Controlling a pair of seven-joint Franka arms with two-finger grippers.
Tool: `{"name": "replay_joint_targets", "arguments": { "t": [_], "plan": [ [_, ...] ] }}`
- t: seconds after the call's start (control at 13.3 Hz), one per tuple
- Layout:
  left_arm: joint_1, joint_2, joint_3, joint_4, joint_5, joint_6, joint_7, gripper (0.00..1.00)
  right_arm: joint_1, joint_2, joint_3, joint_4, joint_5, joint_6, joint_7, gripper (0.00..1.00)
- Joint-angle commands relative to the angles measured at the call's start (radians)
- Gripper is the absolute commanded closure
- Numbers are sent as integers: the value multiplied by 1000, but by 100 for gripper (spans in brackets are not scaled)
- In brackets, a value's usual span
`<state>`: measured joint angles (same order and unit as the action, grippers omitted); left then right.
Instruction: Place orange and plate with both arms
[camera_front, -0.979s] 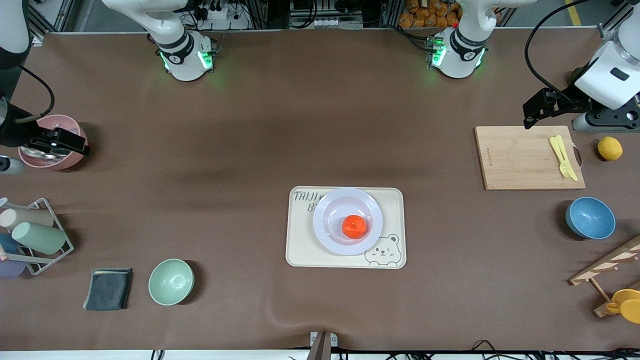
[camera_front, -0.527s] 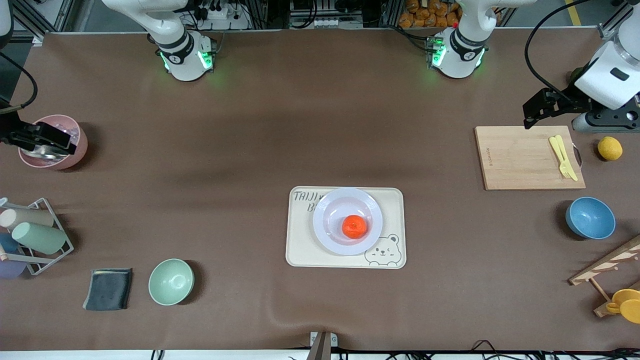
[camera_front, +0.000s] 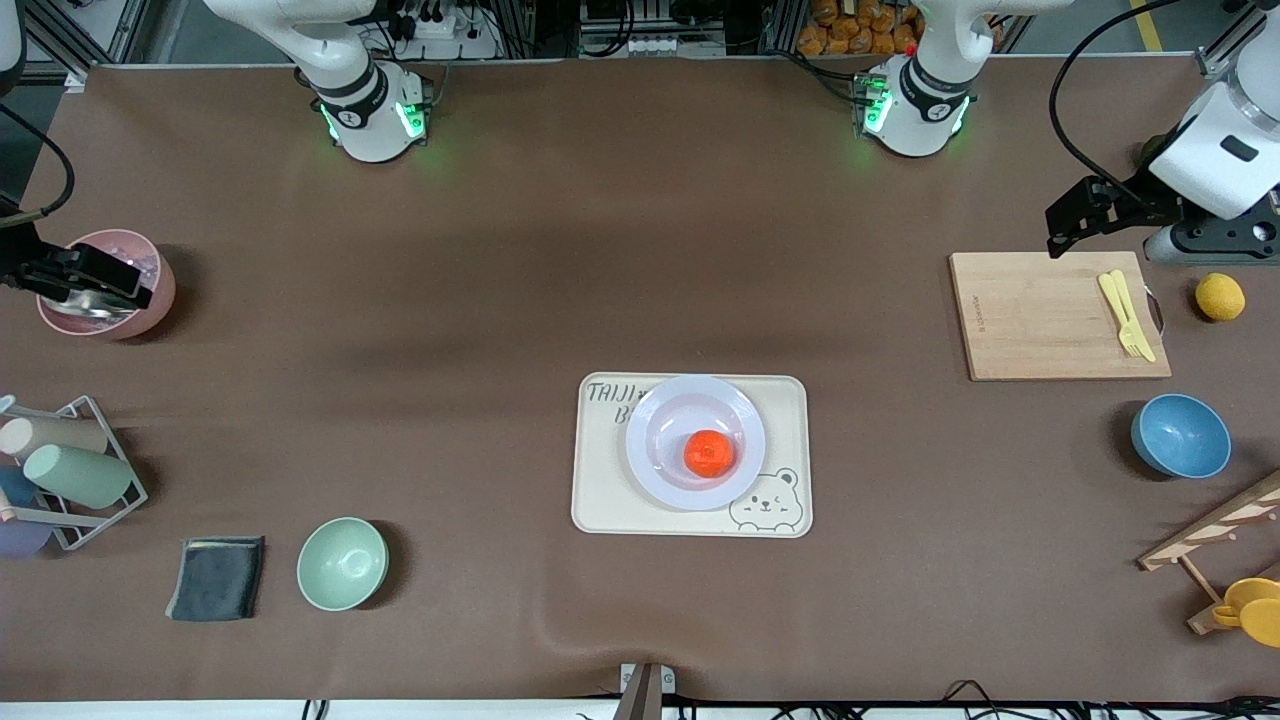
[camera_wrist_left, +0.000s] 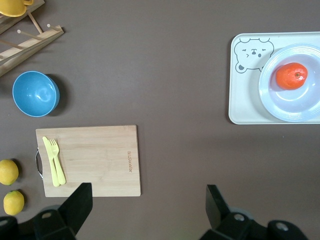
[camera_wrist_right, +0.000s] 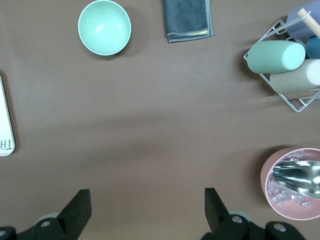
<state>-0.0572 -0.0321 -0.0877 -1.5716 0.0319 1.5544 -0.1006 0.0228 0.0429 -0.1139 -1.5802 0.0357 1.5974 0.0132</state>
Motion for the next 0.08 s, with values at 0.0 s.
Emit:
{"name": "replay_joint_targets", "arguments": {
  "t": [0.0],
  "plan": [
    [5,3,0,10,-17,3,13,0,0,-8,4,3,-19,-16,18,0]
  ]
}}
